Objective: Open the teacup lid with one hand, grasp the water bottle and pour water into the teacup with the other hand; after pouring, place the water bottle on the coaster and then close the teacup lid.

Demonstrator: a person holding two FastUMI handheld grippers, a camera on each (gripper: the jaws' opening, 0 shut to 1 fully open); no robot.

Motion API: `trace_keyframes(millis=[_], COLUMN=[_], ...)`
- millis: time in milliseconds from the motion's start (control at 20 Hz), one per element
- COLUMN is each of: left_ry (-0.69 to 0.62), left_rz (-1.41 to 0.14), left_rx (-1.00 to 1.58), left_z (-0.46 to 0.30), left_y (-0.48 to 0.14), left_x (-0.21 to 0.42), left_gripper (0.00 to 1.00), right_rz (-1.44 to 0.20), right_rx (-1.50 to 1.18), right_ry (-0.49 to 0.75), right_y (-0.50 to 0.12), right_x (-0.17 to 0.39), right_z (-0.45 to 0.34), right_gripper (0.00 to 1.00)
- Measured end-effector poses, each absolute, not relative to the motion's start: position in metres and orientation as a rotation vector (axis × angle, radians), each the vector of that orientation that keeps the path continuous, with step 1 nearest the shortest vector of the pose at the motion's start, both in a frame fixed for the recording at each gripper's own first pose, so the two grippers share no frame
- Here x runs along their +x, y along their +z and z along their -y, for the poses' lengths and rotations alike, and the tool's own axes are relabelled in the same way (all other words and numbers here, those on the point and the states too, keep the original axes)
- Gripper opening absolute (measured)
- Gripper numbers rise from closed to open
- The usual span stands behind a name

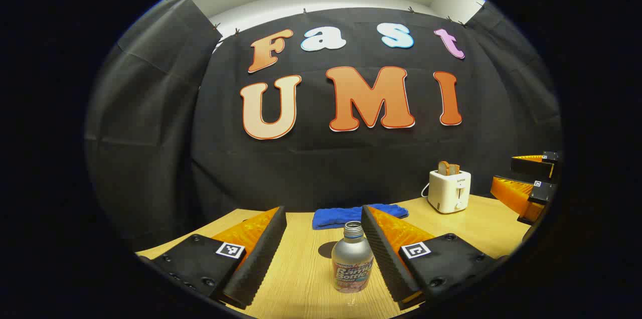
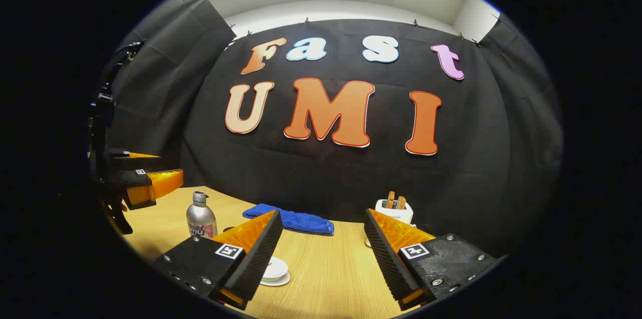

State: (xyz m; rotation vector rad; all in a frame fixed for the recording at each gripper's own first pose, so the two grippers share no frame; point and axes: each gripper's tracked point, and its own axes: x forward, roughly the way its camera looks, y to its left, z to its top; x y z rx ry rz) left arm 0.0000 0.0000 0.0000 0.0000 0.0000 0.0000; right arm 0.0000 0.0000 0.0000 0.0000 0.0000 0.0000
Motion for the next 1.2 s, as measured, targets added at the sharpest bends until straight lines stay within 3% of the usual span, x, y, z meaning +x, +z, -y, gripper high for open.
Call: trace_keyframes(millis=[550, 1200], left_ry=[-0.005, -0.019], left_rz=[0.011, -0.007], left_rx=[0.003, 0.029], left_z=[0.005, 0.007], left_y=[0.000, -0.014], left_x=[0.000, -0.004], left_gripper=[0.95, 0.98], right_rz=[-0.011, -0.073], right_rx=[0.023, 0.020], right_ry=[0.013, 0.072], right_y=[-0.005, -0.030], right_x=[0.003, 0.016], right_z=[-0.003, -0.028], right_gripper=[0.98, 0.97])
